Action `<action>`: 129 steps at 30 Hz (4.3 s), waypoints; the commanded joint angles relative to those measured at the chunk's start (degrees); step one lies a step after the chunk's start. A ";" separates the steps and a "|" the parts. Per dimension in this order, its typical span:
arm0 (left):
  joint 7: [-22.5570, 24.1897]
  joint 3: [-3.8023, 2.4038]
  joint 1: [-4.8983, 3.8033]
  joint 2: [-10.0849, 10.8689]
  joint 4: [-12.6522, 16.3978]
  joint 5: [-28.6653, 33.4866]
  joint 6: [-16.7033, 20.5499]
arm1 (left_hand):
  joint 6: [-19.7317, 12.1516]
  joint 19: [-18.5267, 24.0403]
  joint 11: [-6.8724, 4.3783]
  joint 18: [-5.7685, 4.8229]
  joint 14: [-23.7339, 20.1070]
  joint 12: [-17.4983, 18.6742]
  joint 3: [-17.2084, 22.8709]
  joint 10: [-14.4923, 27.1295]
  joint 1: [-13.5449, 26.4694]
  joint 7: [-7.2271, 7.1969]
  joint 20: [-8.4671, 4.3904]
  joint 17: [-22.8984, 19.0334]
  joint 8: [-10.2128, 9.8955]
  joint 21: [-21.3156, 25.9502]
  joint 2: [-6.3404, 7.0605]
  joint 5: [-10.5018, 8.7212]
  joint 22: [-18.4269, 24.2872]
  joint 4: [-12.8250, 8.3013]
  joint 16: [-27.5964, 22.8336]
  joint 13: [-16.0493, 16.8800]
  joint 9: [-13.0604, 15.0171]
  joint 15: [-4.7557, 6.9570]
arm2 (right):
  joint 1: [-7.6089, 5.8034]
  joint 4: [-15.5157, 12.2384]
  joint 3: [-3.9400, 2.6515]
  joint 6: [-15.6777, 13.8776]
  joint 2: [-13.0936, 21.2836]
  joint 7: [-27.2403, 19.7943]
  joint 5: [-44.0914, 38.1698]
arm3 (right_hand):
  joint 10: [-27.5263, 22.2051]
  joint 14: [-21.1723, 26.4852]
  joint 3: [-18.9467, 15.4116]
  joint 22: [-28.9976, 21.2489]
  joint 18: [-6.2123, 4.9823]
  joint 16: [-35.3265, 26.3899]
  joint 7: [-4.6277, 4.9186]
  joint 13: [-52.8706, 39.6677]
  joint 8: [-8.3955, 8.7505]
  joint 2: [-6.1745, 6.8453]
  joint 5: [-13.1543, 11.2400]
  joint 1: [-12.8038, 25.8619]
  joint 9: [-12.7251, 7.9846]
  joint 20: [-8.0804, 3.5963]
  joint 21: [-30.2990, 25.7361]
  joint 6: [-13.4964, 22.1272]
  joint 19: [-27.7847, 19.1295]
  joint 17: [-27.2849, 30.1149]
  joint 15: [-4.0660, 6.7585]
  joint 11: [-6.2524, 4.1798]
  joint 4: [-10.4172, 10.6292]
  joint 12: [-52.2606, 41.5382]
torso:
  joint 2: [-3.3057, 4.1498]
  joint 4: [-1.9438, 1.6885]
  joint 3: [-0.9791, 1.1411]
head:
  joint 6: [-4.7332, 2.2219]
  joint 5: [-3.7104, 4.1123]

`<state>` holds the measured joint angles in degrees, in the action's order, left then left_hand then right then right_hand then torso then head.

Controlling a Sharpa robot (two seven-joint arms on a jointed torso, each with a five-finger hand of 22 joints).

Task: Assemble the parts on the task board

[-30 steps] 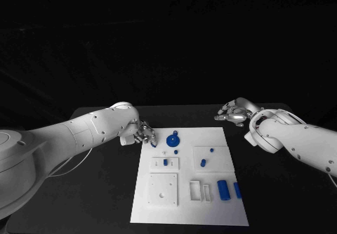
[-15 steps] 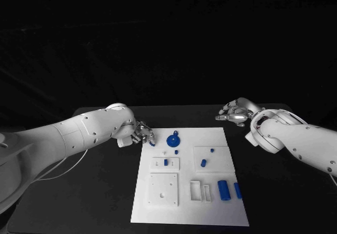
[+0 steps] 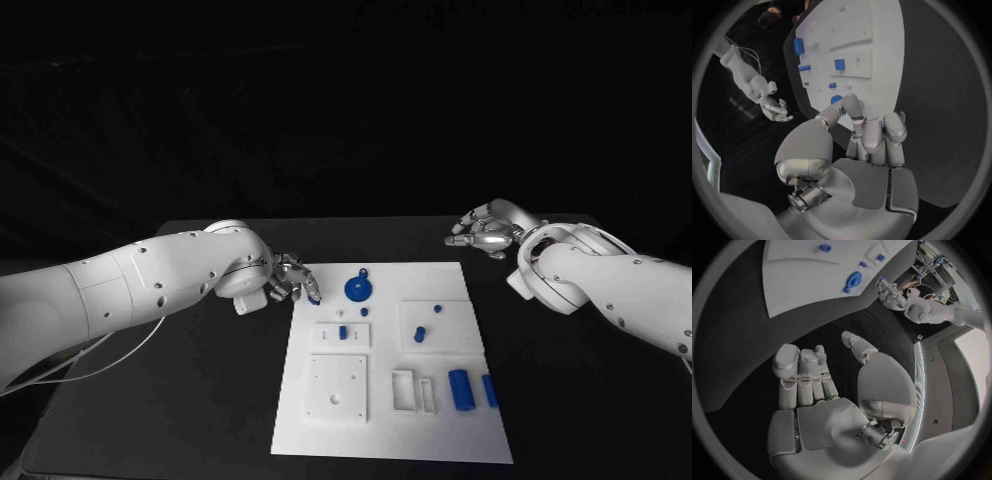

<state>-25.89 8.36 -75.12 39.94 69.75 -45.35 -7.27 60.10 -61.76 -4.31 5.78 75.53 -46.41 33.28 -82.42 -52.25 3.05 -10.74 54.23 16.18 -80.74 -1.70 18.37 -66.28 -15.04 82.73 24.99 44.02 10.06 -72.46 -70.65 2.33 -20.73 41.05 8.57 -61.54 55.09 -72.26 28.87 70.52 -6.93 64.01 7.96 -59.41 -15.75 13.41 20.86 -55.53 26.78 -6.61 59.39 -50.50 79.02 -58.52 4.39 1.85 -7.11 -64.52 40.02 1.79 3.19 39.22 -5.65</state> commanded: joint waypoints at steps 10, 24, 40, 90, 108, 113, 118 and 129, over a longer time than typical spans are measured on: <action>1.09 2.52 -0.04 2.18 7.29 -0.36 7.55 | 7.53 -0.28 -1.34 5.61 0.08 -2.30 -0.16 -0.08 2.61 -2.56 -2.66 -1.41 4.92 -0.46 -0.08 5.71 -0.01 0.73 0.20 -1.21 2.28 0.45 | 0.04 0.06 -0.03 0.60 0.01 -0.78 0.17 | -0.21 -0.10 -0.18 -0.06 -8.07 -0.36 0.34 0.14 0.09 -0.51 0.32 0.04 -0.01 -0.33 -0.36 -0.07 -0.13 0.09 0.10 -0.02 -0.09 0.29 | -0.67 -0.20 0.19 | 0.92 -0.19; -0.28 5.03 -0.02 2.62 10.04 -4.88 7.04 | 8.65 -0.37 -1.78 5.78 0.58 -4.17 0.02 0.32 3.49 -3.19 -2.70 -0.77 7.02 -0.76 -0.08 6.56 0.01 0.72 0.79 -1.66 5.92 0.61 | 0.08 -0.10 -0.03 0.66 0.10 -0.92 0.27 | -0.22 -0.11 -0.20 -0.06 -8.07 -0.39 0.35 0.21 0.10 -0.51 0.55 0.01 -0.01 -0.32 -0.36 -0.05 -0.13 0.09 0.10 -0.02 -0.15 0.27 | -0.56 -0.15 0.18 | 1.57 -0.29; -0.66 5.44 0.48 1.44 10.17 -10.79 7.39 | 8.78 -0.37 -1.35 5.87 0.76 -5.82 0.02 0.32 4.23 -3.34 -2.69 -0.53 8.07 -1.20 -0.37 7.34 -0.13 0.99 1.30 -1.70 8.90 0.59 | 0.09 -0.11 -0.03 0.56 0.08 -1.09 0.39 | -0.23 -0.13 -0.26 -0.07 -8.07 -0.45 0.36 0.36 0.11 -0.55 1.11 0.08 -0.01 -0.29 -0.36 -0.04 -0.14 0.08 0.09 -0.01 -0.17 0.22 | -0.52 -0.14 0.18 | 2.16 -0.38; -0.39 5.48 2.56 0.61 10.34 -14.99 7.04 | 8.58 -0.35 -1.31 5.93 0.62 -6.25 0.15 0.53 4.53 -3.31 -2.70 -1.04 7.98 -1.34 -0.35 7.72 -0.16 1.18 1.35 -1.85 9.70 0.66 | 0.13 -0.02 -0.03 1.21 0.20 -1.20 0.80 | -0.24 -0.16 -0.30 -0.09 -8.07 -0.51 0.36 0.54 0.11 -0.73 1.39 0.15 -0.02 -0.26 -0.36 -0.06 -0.14 0.06 0.08 0.00 -0.16 0.15 | -0.52 -0.17 0.18 | 2.47 -0.04; -0.75 5.48 2.57 0.61 10.23 -14.98 5.63 | 8.61 0.05 -1.17 6.26 0.11 -6.90 -0.87 1.02 7.97 -3.26 -2.69 -2.57 6.35 -1.22 4.95 -0.46 0.13 5.84 1.31 -3.06 11.22 0.82 | 0.32 0.19 -0.03 1.25 0.05 -1.37 0.88 | -0.27 -0.14 -0.33 -0.09 -8.07 -0.54 0.37 0.60 0.13 -0.72 1.43 0.19 -0.02 -0.25 -0.36 -0.04 -0.16 0.05 0.08 0.00 -0.16 0.14 | -0.52 -0.17 0.16 | 2.56 -0.04; -0.76 5.47 2.57 0.60 10.06 -14.98 5.92 | 8.71 0.14 -1.20 6.38 0.06 -7.05 -0.95 1.06 8.91 -3.28 -2.72 -2.68 5.98 -1.23 5.79 -3.06 0.17 7.03 1.39 -3.35 11.56 0.88 | 0.36 0.19 -0.03 1.28 0.01 -1.39 0.92 | -0.28 -0.14 -0.33 -0.09 -8.07 -0.55 0.37 0.61 0.13 -0.71 1.44 0.20 -0.02 -0.24 -0.36 -0.03 -0.17 0.05 0.08 0.00 -0.17 0.14 | -0.52 -0.18 0.16 | 2.57 -0.01; -0.82 5.47 2.57 0.64 9.83 -14.98 6.37 | 8.74 0.18 -1.20 6.42 0.00 -7.09 -0.97 1.09 9.24 -3.29 -2.72 -2.81 5.85 -1.23 6.06 -3.59 0.18 7.42 1.40 -3.45 11.68 0.90 | 0.37 0.21 -0.03 1.26 0.05 -1.37 0.92 | -0.29 -0.13 -0.34 -0.09 -8.07 -0.56 0.37 0.63 0.14 -0.72 1.45 0.21 -0.03 -0.24 -0.37 -0.03 -0.18 0.05 0.07 0.01 -0.17 0.14 | -0.51 -0.19 0.18 | 2.52 -0.03; -1.07 5.46 2.57 0.87 9.28 -15.01 6.06 | 8.81 0.22 -1.21 6.53 0.00 -7.18 -0.89 1.11 9.23 -3.31 -2.76 -2.79 5.67 -1.27 7.23 -4.52 0.18 7.55 1.46 -3.61 11.89 0.92 | 0.40 0.20 -0.03 1.23 0.11 -1.38 0.94 | -0.31 -0.13 -0.35 -0.10 -8.07 -0.58 0.38 0.67 0.15 -0.72 1.46 0.23 -0.03 -0.23 -0.38 0.00 -0.19 0.05 0.07 0.01 -0.17 0.13 | -0.51 -0.16 0.17 | 2.54 0.00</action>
<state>-26.97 13.84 -72.58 40.82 79.04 -60.14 -0.72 69.20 -61.72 -5.63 7.16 75.57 -53.25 32.49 -81.03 -43.03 -0.11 -10.97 51.43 22.13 -81.85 5.21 14.00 -66.19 -7.79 83.87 21.41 55.86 10.78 -72.09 -70.43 2.34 -20.03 41.16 7.72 -60.61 55.09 -72.26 28.71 70.48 -6.94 63.78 7.92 -58.81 -15.75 13.18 21.98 -55.29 26.78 -6.62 59.38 -50.46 78.80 -58.52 4.40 1.85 -7.27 -64.52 39.50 1.63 3.36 41.73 -5.67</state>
